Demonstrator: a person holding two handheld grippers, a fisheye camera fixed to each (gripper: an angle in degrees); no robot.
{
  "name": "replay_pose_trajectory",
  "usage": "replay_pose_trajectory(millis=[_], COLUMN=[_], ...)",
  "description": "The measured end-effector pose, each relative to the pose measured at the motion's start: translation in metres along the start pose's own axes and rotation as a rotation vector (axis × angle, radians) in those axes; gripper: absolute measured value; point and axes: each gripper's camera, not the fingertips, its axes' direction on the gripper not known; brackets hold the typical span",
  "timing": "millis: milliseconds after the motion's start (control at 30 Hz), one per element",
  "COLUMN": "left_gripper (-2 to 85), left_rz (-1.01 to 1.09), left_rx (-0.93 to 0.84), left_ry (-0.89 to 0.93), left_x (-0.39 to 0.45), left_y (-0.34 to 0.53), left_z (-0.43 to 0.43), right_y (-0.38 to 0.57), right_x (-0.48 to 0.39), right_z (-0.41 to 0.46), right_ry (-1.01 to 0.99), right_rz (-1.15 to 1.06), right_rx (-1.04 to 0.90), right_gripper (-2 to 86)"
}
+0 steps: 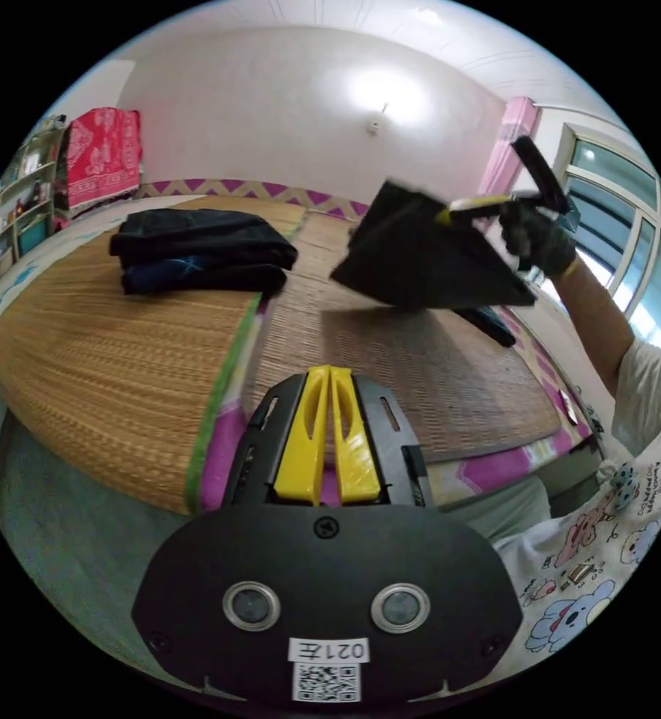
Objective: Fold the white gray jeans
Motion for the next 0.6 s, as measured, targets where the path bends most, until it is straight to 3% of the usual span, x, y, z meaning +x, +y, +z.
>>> replay_pose_trajectory(millis=[67, 100, 267, 433, 533, 600], left_gripper=[-0.9, -0.9, -0.9, -0.9, -0.9, -0.9], left_rz=[0.009, 0.010, 0.010, -0.005, -0.009, -0.008], left_rx=[-0.012, -0.028, -0.079, -0.071, -0.063, -0.066], left_ry=[0.034, 0.054, 0.045, 0.028, 0.032, 0.040], left_x=[0.008, 0.012, 0.017, 0.017, 0.018, 0.019], left_y=[0.001, 0.002, 0.008, 0.003, -0.004, -0.010], left_z=[0.004, 0.007, 0.010, 0.005, 0.005, 0.008], right_y=[0.041, 0.050, 0.073, 0.033, 0.006, 0.002], right_x=[-0.054, -0.062, -0.096, -0.117, -0.114, -0.098], right_z=[0.074, 0.083, 0.016, 0.009, 0.018, 0.002], right_ry=[-0.147, -0.187, -0.019, 0.002, 0.136, 0.107], right_rz=[-0.054, -0.036, 0.030, 0.018, 0.076, 0.152], right_rx=[-0.184, -0.180, 0.137, 0.133, 0.098, 0.134], right_gripper=[4.5, 4.7, 9.7, 12.7, 8.6, 5.4])
